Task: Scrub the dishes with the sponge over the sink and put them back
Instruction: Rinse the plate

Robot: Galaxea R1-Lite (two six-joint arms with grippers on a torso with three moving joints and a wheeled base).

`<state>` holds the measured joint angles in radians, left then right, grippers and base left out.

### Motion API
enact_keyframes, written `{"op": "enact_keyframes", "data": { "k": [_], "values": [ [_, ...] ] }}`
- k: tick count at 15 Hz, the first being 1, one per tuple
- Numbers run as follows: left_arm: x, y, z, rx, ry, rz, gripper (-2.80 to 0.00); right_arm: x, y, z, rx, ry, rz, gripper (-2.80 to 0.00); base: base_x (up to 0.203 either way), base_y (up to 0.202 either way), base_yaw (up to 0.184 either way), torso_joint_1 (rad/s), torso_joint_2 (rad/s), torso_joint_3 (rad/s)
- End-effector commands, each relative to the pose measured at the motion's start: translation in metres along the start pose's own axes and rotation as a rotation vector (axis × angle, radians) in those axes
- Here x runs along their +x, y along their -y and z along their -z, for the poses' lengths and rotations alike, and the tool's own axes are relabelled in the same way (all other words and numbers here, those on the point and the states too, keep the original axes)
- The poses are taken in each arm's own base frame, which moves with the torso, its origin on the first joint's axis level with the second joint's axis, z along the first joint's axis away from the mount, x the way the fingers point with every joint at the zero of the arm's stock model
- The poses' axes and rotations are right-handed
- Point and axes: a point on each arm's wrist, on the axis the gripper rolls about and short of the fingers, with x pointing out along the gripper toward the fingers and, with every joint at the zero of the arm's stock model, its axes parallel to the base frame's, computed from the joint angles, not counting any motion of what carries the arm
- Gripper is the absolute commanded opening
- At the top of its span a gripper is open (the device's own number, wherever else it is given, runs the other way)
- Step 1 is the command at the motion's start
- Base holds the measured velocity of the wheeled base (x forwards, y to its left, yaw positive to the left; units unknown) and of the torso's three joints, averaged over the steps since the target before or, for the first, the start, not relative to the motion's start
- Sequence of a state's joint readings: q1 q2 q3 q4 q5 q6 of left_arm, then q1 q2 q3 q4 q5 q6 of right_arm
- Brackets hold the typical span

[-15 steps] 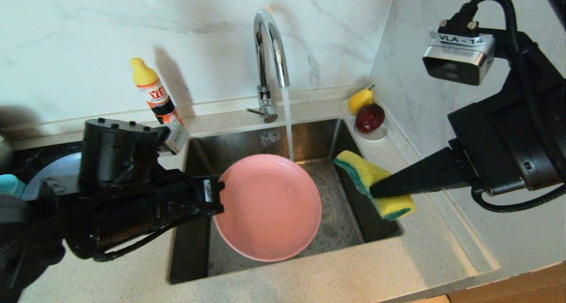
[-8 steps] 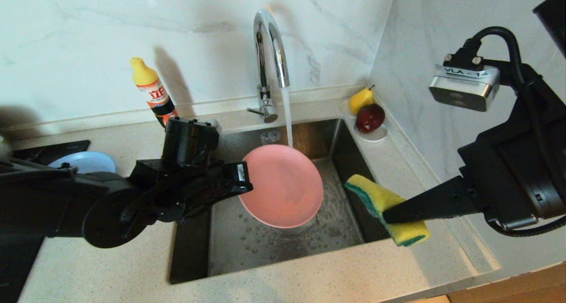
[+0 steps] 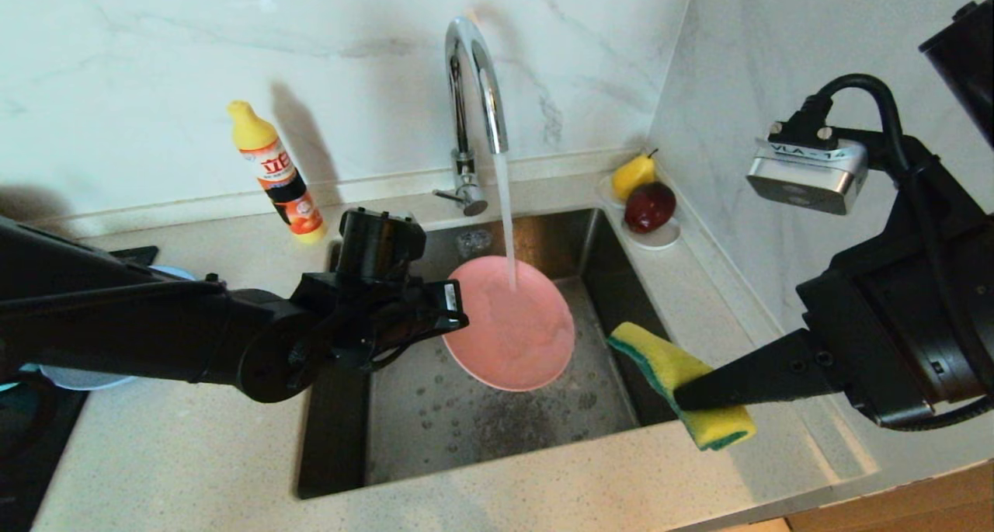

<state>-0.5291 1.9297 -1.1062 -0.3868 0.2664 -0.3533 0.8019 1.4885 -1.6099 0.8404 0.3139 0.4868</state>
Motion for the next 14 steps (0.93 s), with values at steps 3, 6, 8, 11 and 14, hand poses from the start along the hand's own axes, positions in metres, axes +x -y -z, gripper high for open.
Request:
{"op": "enact_keyframes", "data": {
  "k": [3, 6, 8, 11, 14],
  "values": [
    [0.018, 0.011, 0.006, 0.007, -0.015, 0.012, -2.8, 0.002, 0.002, 0.001, 0.004, -0.009, 0.009, -2.8, 0.0, 0.0, 0.0, 0.0, 0.0, 0.0],
    [0.018, 0.014, 0.006, 0.011, -0.018, 0.017, -2.8, 0.001, 0.004, 0.001, 0.01, -0.003, 0.011, -2.8, 0.0, 0.0, 0.0, 0.0, 0.0, 0.0],
    [0.017, 0.013, 0.008, 0.014, -0.024, 0.014, -2.8, 0.001, 0.004, 0.0, 0.012, -0.005, 0.013, -2.8, 0.0, 0.0, 0.0, 0.0, 0.0, 0.0],
    [0.006, -0.002, 0.002, 0.009, -0.014, -0.016, -2.8, 0.002, 0.004, 0.0, 0.012, -0.007, 0.012, -2.8, 0.0, 0.0, 0.0, 0.0, 0.0, 0.0],
    [-0.014, -0.025, -0.008, 0.023, 0.01, -0.057, -2.8, 0.004, 0.005, -0.001, 0.014, -0.013, 0.015, -2.8, 0.0, 0.0, 0.0, 0.0, 0.0, 0.0]
  ]
}}
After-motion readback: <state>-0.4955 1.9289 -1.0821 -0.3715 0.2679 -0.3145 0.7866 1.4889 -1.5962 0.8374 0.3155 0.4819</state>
